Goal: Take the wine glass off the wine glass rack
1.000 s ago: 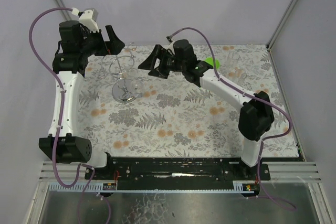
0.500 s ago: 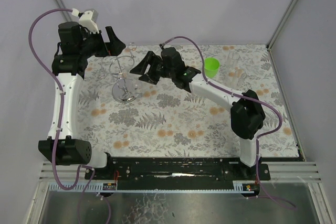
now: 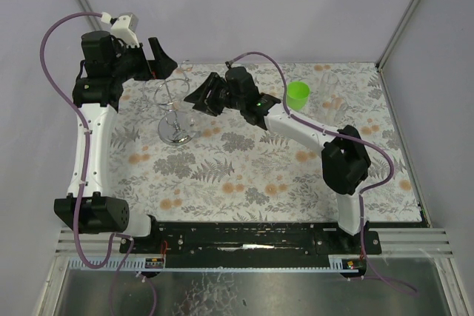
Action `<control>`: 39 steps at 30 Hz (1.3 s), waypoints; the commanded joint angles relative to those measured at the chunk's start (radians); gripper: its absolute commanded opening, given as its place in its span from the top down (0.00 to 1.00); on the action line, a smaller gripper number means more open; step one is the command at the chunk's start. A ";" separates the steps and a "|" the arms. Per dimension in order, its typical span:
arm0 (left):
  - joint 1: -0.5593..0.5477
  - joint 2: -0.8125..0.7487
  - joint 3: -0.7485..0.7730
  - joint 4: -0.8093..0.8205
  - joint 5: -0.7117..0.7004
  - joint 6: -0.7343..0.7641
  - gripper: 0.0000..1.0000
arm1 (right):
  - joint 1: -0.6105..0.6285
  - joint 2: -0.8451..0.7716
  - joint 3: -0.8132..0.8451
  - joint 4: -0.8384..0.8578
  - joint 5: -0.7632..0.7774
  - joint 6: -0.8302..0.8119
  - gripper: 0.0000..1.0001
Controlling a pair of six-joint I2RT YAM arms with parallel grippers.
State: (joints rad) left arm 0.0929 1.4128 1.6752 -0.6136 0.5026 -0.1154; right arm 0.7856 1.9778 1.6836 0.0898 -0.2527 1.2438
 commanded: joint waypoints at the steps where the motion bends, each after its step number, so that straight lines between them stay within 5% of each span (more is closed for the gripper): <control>1: 0.009 -0.014 0.003 0.054 0.024 -0.003 0.00 | 0.004 0.007 0.053 0.052 0.006 0.023 0.50; 10: 0.009 -0.011 -0.002 0.062 0.031 0.000 0.00 | 0.004 0.016 0.048 0.057 -0.010 0.035 0.69; 39: 0.011 -0.008 -0.007 0.082 0.053 -0.001 0.00 | 0.004 -0.061 -0.052 0.026 0.052 0.046 0.73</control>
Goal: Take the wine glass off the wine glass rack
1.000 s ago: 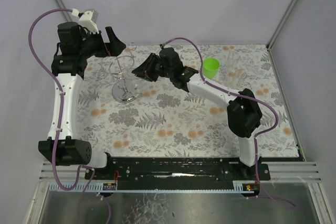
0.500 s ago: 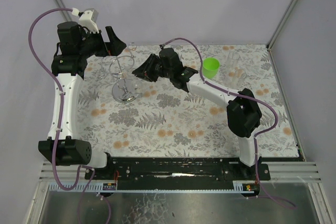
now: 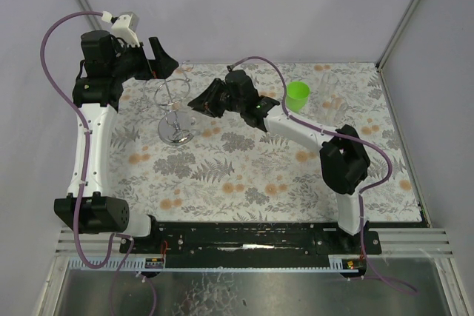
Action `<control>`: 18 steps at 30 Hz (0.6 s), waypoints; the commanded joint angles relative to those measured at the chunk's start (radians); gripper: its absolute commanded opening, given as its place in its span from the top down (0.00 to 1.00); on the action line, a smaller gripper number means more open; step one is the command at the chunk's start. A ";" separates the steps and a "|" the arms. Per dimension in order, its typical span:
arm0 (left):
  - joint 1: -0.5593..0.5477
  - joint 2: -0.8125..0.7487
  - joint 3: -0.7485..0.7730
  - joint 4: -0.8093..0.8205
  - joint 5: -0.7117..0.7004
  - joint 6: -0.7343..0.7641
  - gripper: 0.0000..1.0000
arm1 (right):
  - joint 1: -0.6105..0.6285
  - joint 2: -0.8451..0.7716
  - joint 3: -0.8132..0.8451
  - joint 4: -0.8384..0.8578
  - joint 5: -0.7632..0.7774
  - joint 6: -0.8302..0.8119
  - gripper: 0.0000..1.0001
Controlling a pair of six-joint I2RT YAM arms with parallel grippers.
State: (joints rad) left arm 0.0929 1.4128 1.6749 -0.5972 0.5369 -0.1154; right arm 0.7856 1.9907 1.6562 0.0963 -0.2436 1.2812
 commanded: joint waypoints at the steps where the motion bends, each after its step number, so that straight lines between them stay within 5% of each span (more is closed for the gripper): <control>1: 0.010 -0.008 -0.008 0.065 0.018 -0.001 0.00 | 0.004 -0.077 -0.032 0.022 0.046 0.008 0.73; 9: 0.010 -0.013 -0.012 0.065 0.023 0.002 0.00 | 0.004 -0.090 -0.048 0.035 0.061 0.010 0.80; 14: 0.012 -0.014 -0.013 0.065 0.024 0.002 0.00 | 0.004 -0.089 -0.049 0.045 0.054 0.016 0.99; 18: 0.012 -0.014 -0.014 0.065 0.023 0.002 0.00 | 0.004 -0.093 -0.050 0.046 0.049 0.015 1.00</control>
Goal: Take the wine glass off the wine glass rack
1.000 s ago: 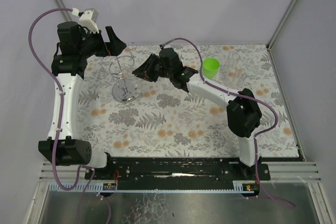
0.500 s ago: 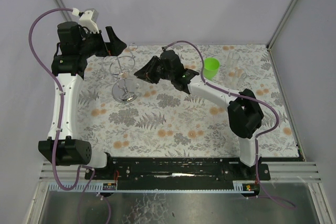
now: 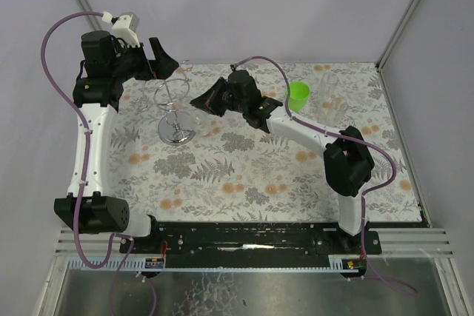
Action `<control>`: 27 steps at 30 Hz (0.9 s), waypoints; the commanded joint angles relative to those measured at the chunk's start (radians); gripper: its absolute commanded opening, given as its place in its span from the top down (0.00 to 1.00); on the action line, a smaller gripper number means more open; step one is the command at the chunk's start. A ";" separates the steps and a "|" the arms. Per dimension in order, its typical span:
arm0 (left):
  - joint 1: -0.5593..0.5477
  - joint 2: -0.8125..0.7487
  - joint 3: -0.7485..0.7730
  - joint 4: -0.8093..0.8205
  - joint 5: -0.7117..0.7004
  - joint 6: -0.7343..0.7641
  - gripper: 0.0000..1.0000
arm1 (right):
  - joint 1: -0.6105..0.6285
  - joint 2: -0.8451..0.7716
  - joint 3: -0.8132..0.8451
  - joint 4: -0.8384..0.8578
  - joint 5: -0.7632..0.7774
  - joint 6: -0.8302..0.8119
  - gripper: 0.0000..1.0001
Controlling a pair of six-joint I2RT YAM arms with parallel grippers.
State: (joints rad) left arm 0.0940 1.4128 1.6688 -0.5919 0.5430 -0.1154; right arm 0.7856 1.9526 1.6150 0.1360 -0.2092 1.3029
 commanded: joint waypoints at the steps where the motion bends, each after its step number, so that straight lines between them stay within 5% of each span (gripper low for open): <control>1: 0.011 -0.015 -0.007 0.060 0.017 0.001 0.00 | 0.004 -0.057 -0.011 0.008 0.015 -0.006 1.00; 27: 0.011 0.013 0.027 0.048 0.080 -0.019 0.00 | 0.003 -0.225 -0.123 -0.038 0.089 -0.012 1.00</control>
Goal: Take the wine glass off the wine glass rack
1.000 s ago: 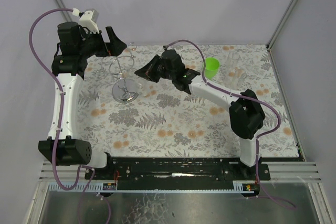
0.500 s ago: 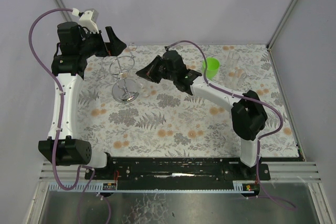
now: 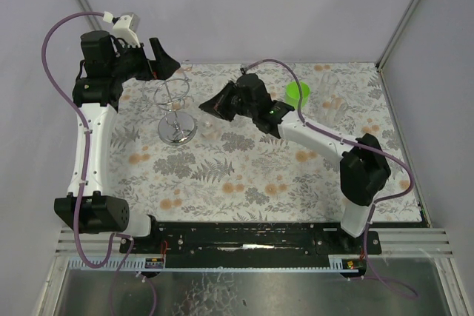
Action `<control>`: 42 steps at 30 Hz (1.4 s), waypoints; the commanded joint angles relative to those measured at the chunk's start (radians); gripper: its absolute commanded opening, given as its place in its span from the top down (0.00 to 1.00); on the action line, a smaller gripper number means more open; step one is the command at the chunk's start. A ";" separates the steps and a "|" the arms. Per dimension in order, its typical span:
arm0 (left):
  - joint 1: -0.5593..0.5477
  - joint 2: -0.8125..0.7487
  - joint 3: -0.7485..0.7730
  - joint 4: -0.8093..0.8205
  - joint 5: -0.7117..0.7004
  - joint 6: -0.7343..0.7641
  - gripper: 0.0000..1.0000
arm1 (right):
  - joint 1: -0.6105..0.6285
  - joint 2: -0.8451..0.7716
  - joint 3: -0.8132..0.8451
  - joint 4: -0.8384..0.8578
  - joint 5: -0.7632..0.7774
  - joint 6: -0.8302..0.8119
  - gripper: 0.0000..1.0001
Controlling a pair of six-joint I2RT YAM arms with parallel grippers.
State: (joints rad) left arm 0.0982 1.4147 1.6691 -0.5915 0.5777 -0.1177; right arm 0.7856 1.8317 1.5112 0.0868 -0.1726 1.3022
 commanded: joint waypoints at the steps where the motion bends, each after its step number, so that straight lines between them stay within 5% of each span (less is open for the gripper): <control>1: 0.005 0.014 0.033 0.044 0.057 -0.020 0.00 | 0.003 -0.119 -0.029 0.005 0.062 -0.014 1.00; 11: -0.032 0.037 0.116 0.031 0.208 -0.117 0.00 | -0.002 -0.341 -0.138 -0.091 0.172 -0.067 1.00; 22: -0.269 0.109 0.136 -0.001 0.406 -0.302 0.00 | -0.002 -0.588 -0.236 -0.170 0.343 -0.147 1.00; 42: -0.343 0.186 -0.017 0.191 0.605 -0.556 0.00 | -0.002 -0.723 -0.418 0.095 0.366 -0.202 1.00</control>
State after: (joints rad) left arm -0.2356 1.5932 1.6611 -0.4789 1.1301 -0.6353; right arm 0.7845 1.1637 1.0882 0.0143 0.1738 1.1294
